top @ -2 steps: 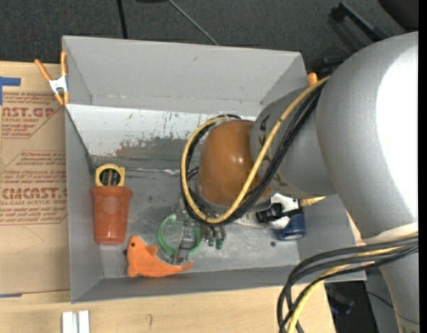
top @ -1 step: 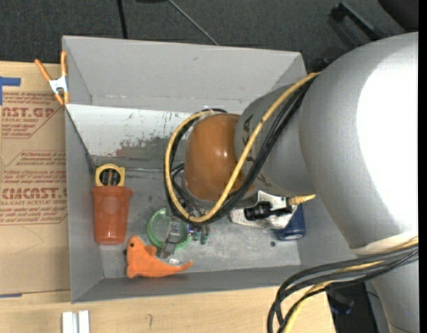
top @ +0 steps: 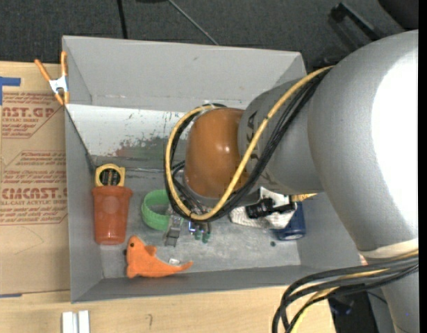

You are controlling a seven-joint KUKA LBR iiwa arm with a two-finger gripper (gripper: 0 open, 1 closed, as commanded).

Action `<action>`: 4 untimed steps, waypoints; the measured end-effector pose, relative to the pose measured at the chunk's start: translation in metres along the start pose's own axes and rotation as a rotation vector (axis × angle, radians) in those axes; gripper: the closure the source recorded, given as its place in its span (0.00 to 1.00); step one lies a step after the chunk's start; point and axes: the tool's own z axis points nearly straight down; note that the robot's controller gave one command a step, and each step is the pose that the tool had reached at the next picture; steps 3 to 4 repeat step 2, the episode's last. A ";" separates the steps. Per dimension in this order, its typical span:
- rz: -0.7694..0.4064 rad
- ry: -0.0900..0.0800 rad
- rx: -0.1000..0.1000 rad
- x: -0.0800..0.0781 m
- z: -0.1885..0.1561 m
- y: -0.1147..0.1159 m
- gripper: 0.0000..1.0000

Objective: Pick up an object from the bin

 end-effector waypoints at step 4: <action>-0.031 -0.008 -0.004 0.000 -0.156 -0.027 1.00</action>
Offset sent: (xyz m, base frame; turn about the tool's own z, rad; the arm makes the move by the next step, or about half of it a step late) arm -0.0062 -0.0274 0.1557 -0.0294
